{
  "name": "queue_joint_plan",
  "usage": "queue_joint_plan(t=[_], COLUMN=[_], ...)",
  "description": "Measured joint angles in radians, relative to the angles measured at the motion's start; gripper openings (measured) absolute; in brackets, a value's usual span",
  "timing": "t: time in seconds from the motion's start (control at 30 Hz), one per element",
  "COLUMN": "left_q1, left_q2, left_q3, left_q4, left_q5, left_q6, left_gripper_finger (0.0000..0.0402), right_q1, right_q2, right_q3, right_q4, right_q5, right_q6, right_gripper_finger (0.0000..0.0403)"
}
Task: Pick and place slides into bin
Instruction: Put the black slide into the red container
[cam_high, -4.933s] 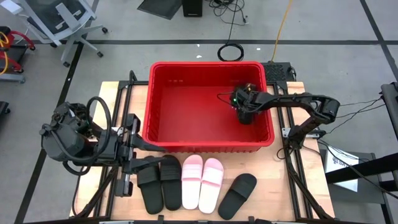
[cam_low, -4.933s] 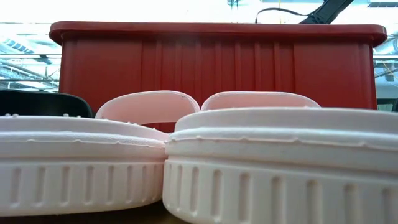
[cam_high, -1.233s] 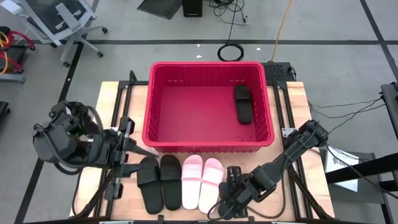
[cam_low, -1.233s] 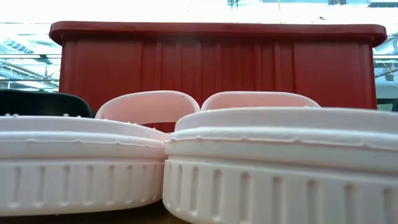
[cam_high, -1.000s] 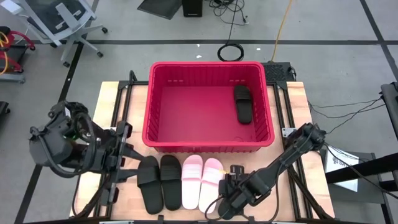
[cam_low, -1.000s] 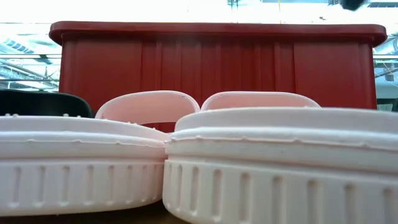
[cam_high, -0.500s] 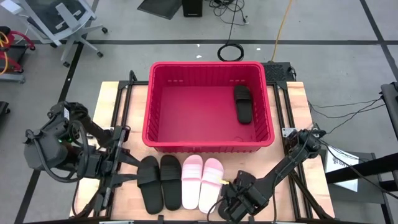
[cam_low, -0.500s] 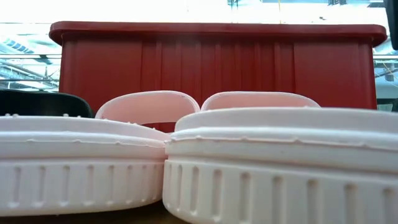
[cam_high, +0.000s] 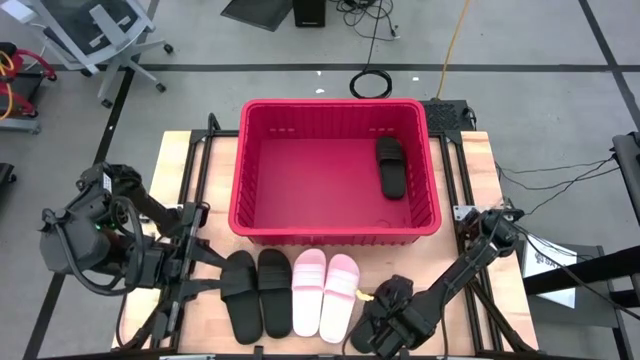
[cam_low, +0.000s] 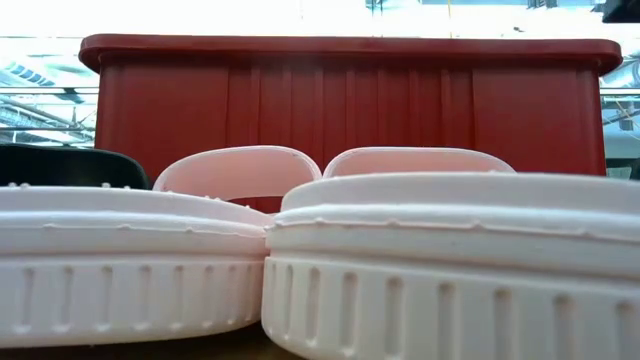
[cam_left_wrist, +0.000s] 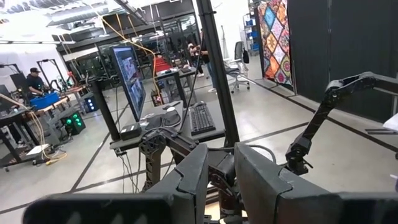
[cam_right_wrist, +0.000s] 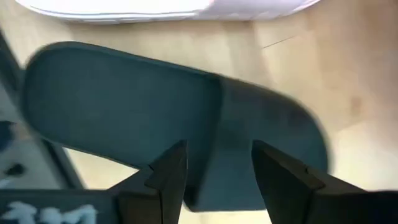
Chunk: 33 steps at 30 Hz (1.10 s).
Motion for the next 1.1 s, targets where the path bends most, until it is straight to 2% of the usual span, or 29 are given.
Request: queue_joint_plan(t=[0.17,0.43,0.53,0.7,0.8,1.0,1.1], left_q1=[0.000,0.000,0.000,0.000,0.000,0.000,0.000], left_q2=[0.000,0.000,0.000,0.000,0.000,0.000,0.000], left_q3=[0.000,0.000,0.000,0.000,0.000,0.000,0.000], left_q4=[-0.010,-0.014,-0.013,-0.013,-0.013,-0.013,-0.013], left_q5=[0.000,0.000,0.000,0.000,0.000,0.000,0.000], left_q6=[-0.001,0.000,0.000,-0.001,-0.001,-0.003,-0.003], left_gripper_finger=[0.0088,0.0088,0.0088,0.0088,0.0088,0.0088,0.0088], right_q1=[0.002,0.000,-0.006,-0.006,-0.006,-0.006,-0.007], right_q2=[0.000,-0.003,-0.004,-0.002,-0.002,-0.002,-0.002], right_q3=[-0.037,-0.123,-0.143,-0.143,-0.143,-0.143,-0.143], right_q4=[0.027,0.049,0.009,-0.037,-0.047,-0.006,0.034], right_q5=[0.000,-0.015,-0.051,-0.044,-0.047,-0.046,-0.046], right_q6=[0.006,0.103,0.149,0.191,0.194,0.226,0.224], right_gripper_finger=[0.0169,0.0169,0.0169,0.0164,0.0136,0.0021,0.0010])
